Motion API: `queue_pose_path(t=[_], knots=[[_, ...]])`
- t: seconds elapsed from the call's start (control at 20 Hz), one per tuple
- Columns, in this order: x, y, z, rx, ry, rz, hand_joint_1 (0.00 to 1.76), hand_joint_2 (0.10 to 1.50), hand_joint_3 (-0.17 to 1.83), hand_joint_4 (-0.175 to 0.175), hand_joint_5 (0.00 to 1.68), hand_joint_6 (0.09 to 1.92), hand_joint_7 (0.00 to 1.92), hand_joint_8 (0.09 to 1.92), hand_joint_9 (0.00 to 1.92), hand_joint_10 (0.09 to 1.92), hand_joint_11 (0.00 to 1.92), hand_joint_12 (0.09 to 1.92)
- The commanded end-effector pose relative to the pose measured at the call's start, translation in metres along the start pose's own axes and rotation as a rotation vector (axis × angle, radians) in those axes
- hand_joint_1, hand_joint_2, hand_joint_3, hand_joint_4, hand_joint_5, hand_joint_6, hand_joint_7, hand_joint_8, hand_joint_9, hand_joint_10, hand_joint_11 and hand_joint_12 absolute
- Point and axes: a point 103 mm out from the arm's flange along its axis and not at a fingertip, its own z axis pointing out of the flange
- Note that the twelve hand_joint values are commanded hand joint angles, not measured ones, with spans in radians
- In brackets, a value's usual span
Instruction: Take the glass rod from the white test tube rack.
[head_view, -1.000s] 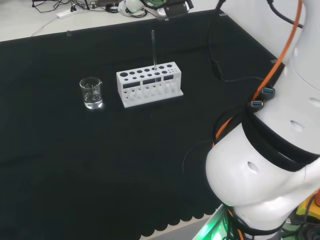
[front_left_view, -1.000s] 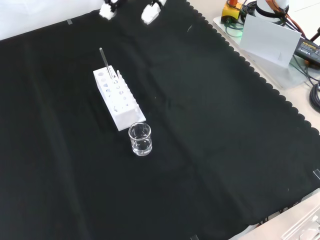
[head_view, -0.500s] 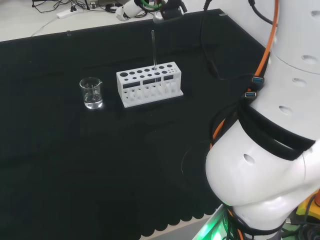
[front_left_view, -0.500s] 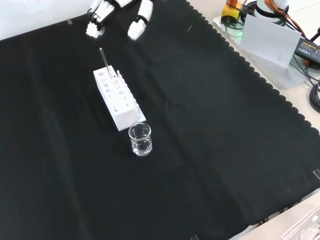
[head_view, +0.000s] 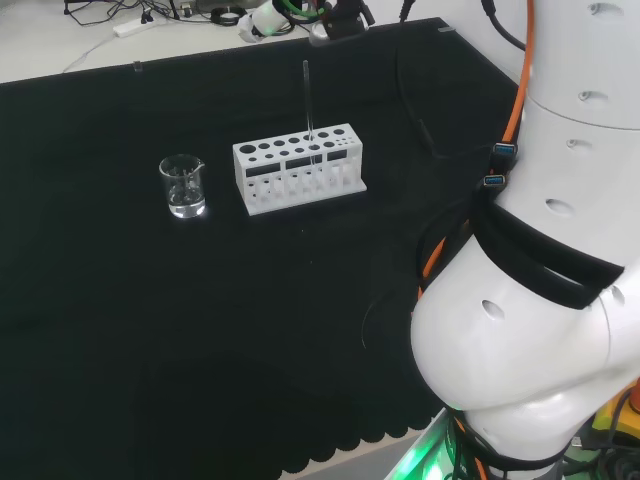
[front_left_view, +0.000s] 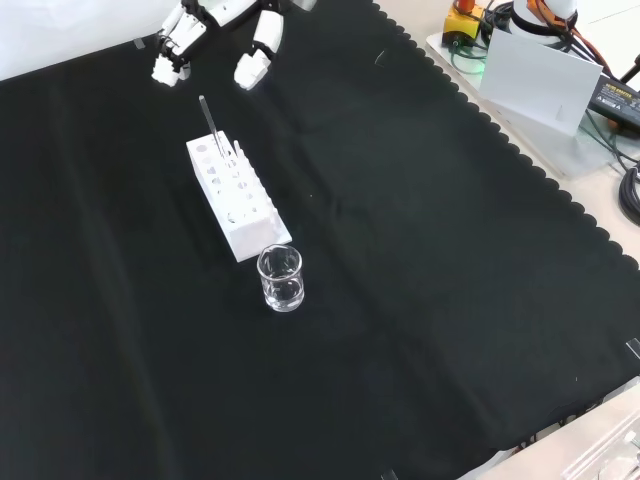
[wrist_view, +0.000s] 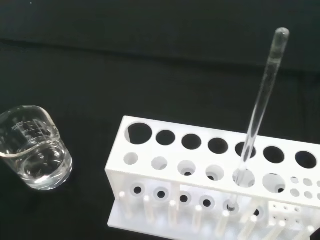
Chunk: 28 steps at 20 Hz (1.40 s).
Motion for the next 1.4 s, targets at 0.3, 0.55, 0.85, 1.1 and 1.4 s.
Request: queue_pose_path(t=[0.3, 0.55, 0.85, 1.1, 1.4], knots=[[-0.031, 0.008, 0.024, 0.039, 0.03, 0.003, 0.32, 1.02, 0.38, -0.14, 0.19, 0.09, 0.17, 0.82, 0.5, 0.78, 0.28, 1.34], [-0.04, 0.013, 0.029, 0.048, 0.034, -0.001, 0.32, 1.02, 0.38, -0.143, 0.21, 0.09, 0.2, 0.83, 0.53, 0.79, 0.29, 1.34], [-0.051, 0.019, 0.041, 0.057, 0.029, -0.008, 0.32, 0.99, 0.37, -0.146, 0.26, 0.09, 0.25, 0.83, 0.64, 0.81, 0.38, 1.34], [-0.06, 0.02, 0.048, 0.062, 0.025, 0.003, 0.33, 0.98, 0.38, -0.147, 0.29, 0.09, 0.32, 0.83, 0.74, 0.84, 0.53, 1.31], [-0.069, 0.019, 0.054, 0.082, 0.018, 0.02, 0.33, 0.98, 0.38, -0.131, 0.43, 0.09, 0.45, 0.84, 0.87, 0.91, 0.7, 1.28]])
